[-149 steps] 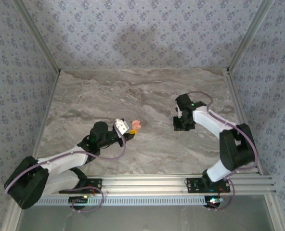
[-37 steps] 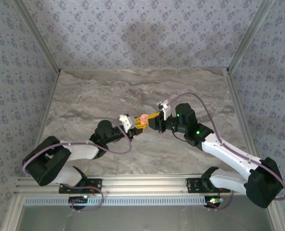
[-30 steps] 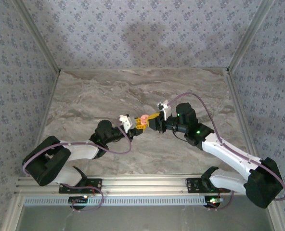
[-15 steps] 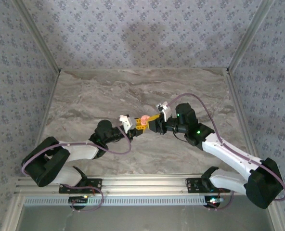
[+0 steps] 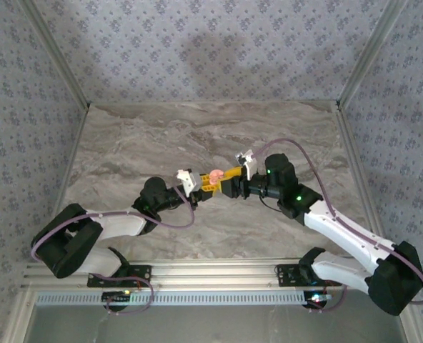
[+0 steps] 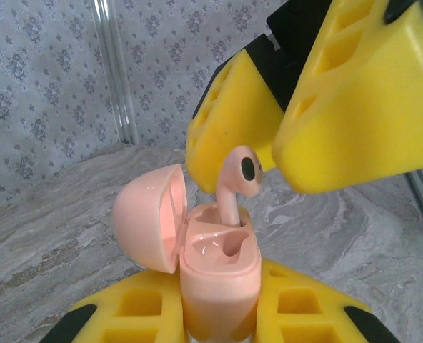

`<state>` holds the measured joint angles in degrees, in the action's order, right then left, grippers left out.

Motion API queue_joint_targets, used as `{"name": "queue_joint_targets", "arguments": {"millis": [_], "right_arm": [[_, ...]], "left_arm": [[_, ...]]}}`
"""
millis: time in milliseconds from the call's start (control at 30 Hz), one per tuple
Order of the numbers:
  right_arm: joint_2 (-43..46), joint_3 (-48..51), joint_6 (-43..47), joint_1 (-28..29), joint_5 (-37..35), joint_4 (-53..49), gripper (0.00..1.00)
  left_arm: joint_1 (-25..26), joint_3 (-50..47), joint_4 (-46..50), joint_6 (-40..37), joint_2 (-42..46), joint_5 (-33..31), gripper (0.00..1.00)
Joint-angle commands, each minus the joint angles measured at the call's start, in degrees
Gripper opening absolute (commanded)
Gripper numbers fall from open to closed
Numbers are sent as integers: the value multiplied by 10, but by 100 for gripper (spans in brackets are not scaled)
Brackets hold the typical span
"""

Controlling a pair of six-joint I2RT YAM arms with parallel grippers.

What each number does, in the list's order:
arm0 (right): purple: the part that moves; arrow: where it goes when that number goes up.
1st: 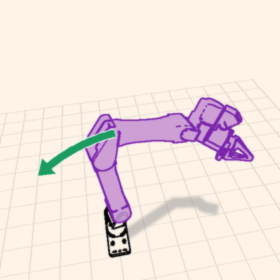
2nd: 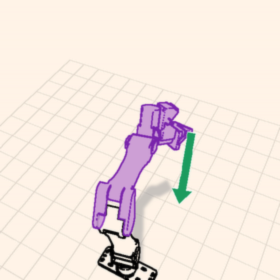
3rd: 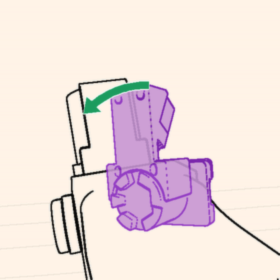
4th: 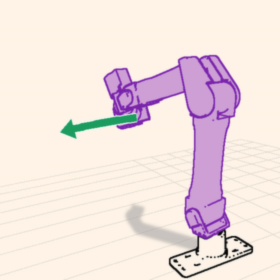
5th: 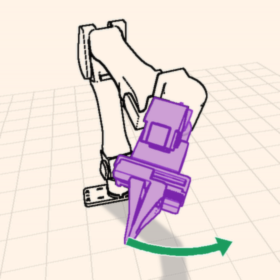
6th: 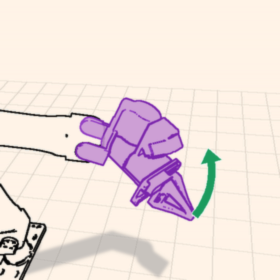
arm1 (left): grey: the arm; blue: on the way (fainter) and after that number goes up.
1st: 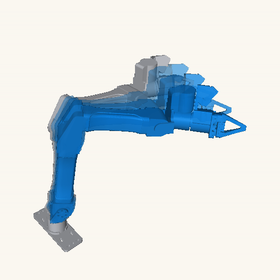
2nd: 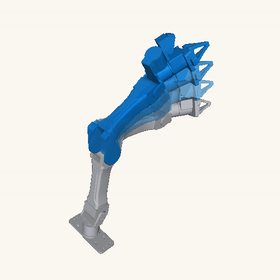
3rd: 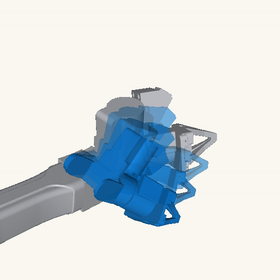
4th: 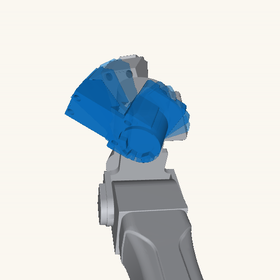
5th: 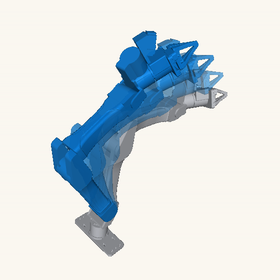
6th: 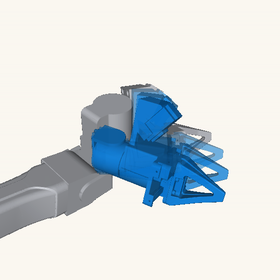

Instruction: Insert the wireless bluetooth earbuds into the charging case

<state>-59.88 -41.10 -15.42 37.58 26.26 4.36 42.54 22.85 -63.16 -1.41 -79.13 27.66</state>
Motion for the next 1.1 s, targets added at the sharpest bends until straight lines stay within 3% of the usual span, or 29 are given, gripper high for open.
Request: {"name": "queue_joint_targets", "arguments": {"millis": [0, 300, 767, 1067], "right_arm": [[16, -21, -2, -2, 7, -13, 54], [67, -24, -4, -3, -16, -49, 54], [26, -52, -15, -2, -7, -76, 31], [6, -49, -16, -2, 5, -68, 23]], "left_arm": [[4, 17, -14, -1, 15, 9, 15], [4, 17, -9, -1, 15, 4, 15], [4, 17, -5, -3, 15, 0, 14], [4, 18, -2, -4, 16, -1, 15]]}}
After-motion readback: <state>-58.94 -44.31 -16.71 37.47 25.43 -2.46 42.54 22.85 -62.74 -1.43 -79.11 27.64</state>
